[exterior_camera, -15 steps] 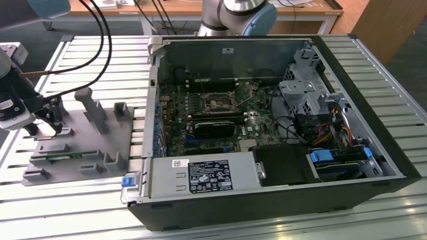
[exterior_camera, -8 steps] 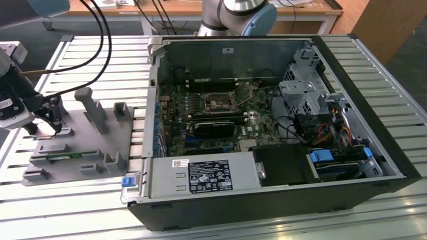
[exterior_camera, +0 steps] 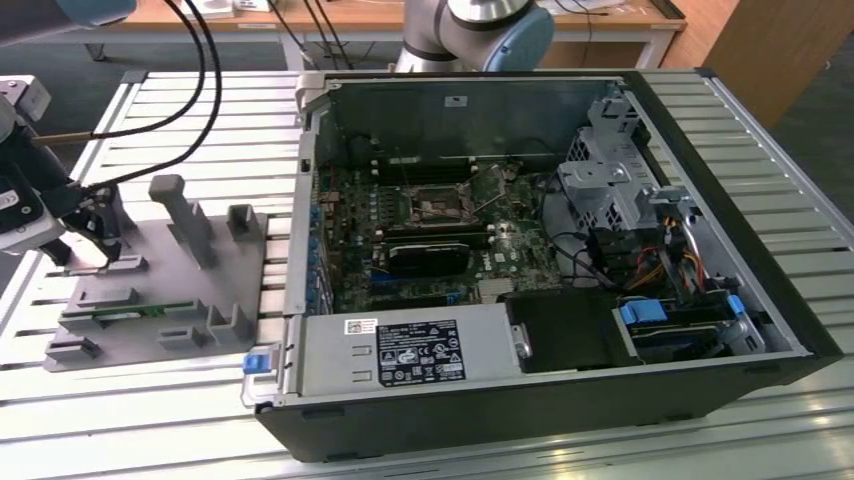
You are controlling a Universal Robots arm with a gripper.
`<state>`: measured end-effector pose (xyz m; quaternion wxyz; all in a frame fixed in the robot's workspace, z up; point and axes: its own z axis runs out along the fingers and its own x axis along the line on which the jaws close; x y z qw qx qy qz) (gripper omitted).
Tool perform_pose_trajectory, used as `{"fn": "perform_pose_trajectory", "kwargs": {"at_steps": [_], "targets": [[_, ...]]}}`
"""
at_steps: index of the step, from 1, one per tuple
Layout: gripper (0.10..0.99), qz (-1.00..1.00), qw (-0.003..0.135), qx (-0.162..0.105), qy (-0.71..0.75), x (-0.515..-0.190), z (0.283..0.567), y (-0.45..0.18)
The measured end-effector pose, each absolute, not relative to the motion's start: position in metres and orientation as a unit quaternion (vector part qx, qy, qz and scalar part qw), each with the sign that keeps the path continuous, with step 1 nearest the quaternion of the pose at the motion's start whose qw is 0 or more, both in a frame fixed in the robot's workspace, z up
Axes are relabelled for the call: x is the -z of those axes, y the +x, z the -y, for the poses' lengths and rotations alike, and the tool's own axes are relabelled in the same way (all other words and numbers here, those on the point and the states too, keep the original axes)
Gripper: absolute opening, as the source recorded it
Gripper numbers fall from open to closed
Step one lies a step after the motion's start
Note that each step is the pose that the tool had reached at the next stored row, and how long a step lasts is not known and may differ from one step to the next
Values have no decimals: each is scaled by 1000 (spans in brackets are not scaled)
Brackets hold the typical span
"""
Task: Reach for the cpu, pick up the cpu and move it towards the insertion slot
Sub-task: 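Pick up the cpu and move it towards the insertion slot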
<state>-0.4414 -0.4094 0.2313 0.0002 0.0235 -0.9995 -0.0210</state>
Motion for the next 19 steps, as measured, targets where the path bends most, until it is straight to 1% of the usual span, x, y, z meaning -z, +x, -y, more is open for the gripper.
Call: {"fn": "perform_pose_trajectory", "kwargs": {"at_steps": [19], "targets": [[541,1000,0,21,24,-264,409,-441]]}}
